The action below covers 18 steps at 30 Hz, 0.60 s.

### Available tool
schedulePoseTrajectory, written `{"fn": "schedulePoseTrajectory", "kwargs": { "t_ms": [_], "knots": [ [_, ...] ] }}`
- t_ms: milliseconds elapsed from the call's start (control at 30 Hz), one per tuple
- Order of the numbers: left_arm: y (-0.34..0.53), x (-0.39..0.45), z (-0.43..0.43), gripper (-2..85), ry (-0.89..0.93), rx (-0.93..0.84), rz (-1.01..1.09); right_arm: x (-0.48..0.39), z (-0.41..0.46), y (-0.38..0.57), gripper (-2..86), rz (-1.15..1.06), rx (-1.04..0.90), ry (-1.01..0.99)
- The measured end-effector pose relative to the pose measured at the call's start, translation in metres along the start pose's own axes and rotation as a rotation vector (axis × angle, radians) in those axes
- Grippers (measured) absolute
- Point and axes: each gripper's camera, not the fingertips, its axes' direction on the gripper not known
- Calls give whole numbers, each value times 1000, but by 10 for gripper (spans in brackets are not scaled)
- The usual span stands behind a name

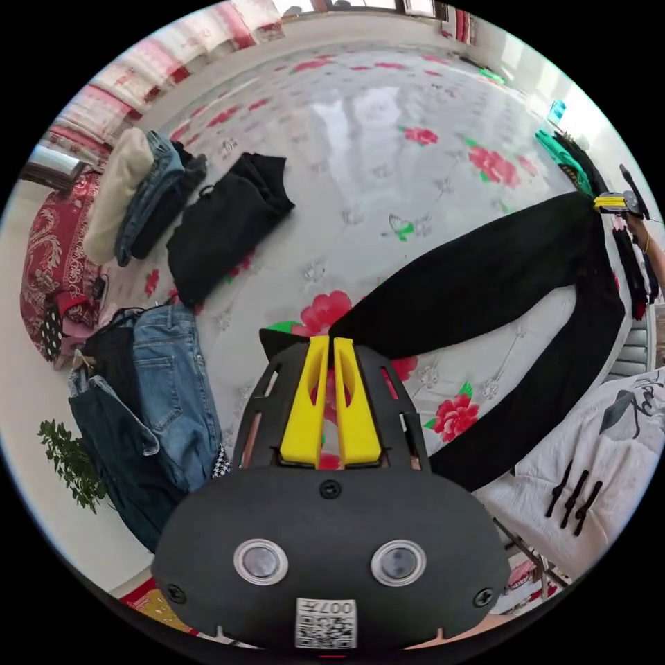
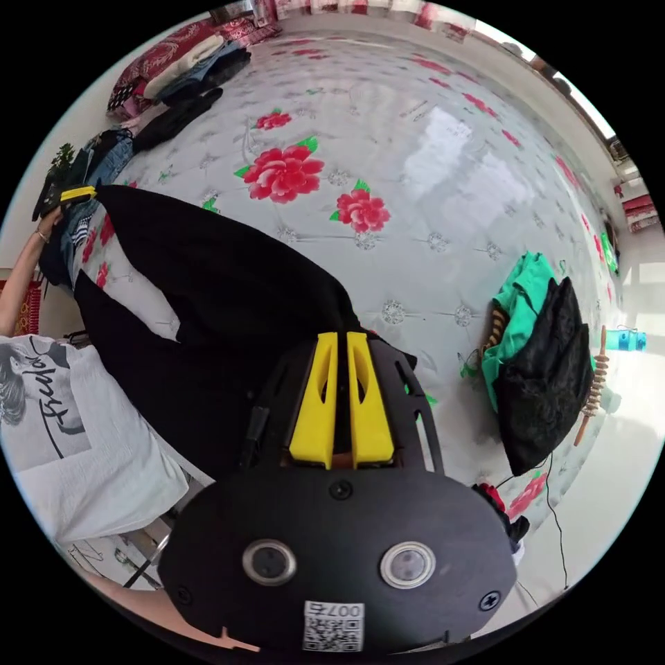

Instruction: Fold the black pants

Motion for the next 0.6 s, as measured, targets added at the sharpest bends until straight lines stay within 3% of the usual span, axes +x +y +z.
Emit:
{"fn": "schedulePoseTrajectory", "kwargs": {
  "t_ms": [133, 267, 333, 433, 600],
  "knots": [
    [61, 35, -79, -9, -130, 189, -9, -29, -62, 58, 1, 16, 198, 79],
    [140, 77, -101, -9, -241, 225, -33, -82, -84, 128, 1, 26, 313, 136],
    [194, 105, -77, -9, -259, 153, -67, -108, -74, 156, 2, 24, 316, 144],
    [255, 136, -12, -9, -140, 19, -137, -142, -26, 192, 2, 66, 224, 150],
    [299, 186, 61, -9, -99, -141, -122, -164, 53, 225, 5, 117, 33, 87]
  ]
}}
